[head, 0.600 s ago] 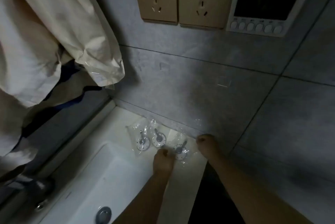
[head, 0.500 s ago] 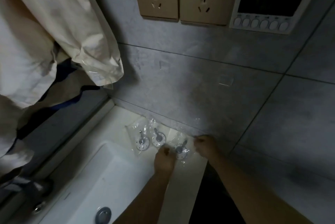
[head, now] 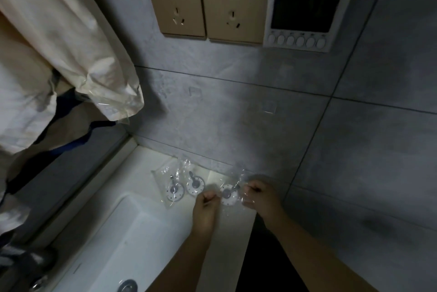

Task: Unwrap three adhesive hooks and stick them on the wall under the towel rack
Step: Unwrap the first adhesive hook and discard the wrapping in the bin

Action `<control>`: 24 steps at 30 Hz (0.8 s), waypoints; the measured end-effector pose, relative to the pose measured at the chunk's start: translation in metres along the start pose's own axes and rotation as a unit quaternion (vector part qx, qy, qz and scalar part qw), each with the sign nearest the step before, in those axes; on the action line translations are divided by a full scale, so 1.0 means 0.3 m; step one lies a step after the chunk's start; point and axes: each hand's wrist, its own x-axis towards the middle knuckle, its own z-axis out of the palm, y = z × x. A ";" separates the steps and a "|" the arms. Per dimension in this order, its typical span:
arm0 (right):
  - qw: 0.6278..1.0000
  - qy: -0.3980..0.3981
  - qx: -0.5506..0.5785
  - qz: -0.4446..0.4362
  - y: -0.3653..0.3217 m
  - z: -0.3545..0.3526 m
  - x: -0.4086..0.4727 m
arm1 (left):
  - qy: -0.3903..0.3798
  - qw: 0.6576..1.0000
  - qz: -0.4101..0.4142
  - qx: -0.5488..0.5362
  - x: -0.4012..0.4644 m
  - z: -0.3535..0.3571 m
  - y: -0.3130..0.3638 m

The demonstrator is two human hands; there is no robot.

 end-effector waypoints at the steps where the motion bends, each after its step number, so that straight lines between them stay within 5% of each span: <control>1: 1.000 0.002 0.017 -0.004 -0.014 -0.014 -0.029 | -0.027 1.000 -0.005 -0.013 -0.015 0.001 0.011; 5: 0.997 0.020 0.075 -0.019 -0.061 -0.094 -0.147 | -0.146 0.984 -0.038 -0.097 -0.092 0.047 0.060; 24: 0.983 0.118 0.067 -0.121 -0.101 -0.559 -0.656 | -0.250 0.964 0.047 -0.075 -0.610 0.358 0.103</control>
